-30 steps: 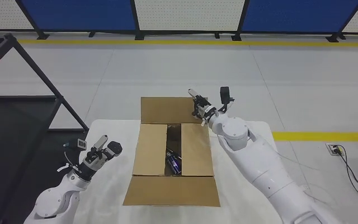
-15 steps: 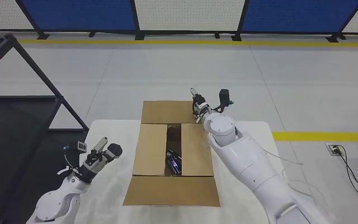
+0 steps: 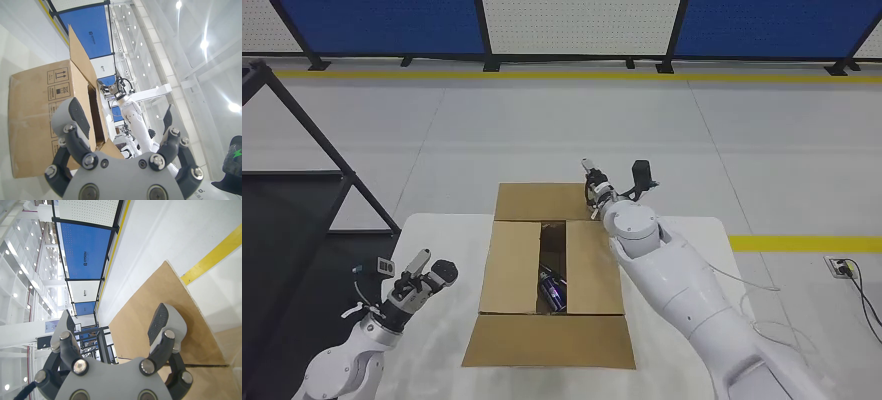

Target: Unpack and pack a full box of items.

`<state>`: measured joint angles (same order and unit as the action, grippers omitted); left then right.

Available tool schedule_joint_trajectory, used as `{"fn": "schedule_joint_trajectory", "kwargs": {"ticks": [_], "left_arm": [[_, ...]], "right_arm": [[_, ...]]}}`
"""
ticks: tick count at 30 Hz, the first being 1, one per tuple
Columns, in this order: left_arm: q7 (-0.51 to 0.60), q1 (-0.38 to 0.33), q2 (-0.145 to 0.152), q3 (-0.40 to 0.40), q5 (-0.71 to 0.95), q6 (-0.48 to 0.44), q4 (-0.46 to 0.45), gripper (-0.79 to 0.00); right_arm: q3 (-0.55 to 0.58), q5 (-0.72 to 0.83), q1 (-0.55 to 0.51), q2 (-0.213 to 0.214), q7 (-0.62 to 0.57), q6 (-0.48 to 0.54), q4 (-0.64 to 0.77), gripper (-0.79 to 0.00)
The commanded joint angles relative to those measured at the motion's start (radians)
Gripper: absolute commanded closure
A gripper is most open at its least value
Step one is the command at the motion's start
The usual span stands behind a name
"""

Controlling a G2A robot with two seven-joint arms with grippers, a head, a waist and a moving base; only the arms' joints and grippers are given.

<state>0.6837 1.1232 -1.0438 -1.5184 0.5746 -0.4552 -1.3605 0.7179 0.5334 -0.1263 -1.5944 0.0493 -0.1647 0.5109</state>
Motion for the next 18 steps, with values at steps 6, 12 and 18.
{"fn": "schedule_joint_trajectory", "kwargs": {"ticks": [6, 12, 18], "left_arm": [[0.0, 0.009, -0.002, -0.002, -0.008, -0.002, -0.011, -0.785], [-0.001, 0.019, -0.003, -0.01, -0.008, -0.001, -0.016, -0.785], [-0.001, 0.022, -0.005, -0.012, -0.013, 0.0, -0.02, -0.785]], "right_arm": [[0.025, 0.004, -0.03, -0.008, 0.058, -0.059, 0.035, -0.785], [0.049, 0.009, -0.031, -0.024, 0.117, -0.111, 0.03, -0.785], [0.062, -0.001, -0.024, -0.041, 0.133, -0.142, 0.008, -0.785]]}}
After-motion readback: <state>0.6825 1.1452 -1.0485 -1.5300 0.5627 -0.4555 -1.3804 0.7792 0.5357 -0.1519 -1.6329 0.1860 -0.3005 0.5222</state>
